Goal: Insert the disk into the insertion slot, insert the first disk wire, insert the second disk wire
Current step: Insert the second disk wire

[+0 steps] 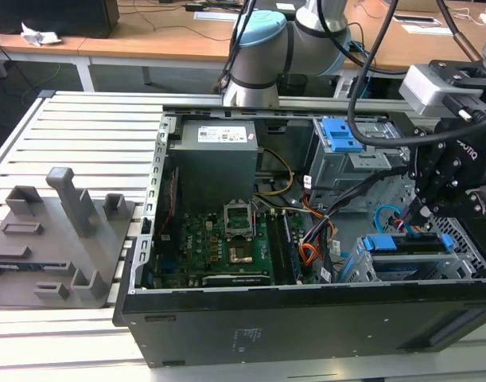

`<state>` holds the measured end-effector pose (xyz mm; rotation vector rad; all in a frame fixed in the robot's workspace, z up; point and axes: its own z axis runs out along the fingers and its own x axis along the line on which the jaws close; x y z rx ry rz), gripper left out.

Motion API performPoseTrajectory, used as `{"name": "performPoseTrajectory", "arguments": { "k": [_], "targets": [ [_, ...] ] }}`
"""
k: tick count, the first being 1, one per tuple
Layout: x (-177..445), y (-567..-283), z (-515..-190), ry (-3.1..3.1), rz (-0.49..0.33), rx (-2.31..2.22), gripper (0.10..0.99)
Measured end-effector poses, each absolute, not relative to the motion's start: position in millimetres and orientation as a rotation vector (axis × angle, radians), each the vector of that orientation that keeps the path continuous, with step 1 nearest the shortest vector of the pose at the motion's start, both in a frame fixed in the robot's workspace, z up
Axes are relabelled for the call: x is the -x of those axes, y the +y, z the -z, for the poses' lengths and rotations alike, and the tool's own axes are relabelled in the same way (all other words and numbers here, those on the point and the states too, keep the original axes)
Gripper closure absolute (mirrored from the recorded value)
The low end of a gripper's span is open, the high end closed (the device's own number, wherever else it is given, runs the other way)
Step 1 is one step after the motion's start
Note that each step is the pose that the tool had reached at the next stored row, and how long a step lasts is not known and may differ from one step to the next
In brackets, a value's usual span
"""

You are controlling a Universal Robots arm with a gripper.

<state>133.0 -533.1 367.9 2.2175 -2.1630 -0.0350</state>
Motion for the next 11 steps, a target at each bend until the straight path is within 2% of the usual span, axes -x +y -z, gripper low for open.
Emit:
{"name": "performPoseTrajectory", "arguments": {
  "k": [11],
  "targets": [
    [-128.1, -533.1, -367.8, -2.163, 0.035, -2.217, 0.980]
  ]
}}
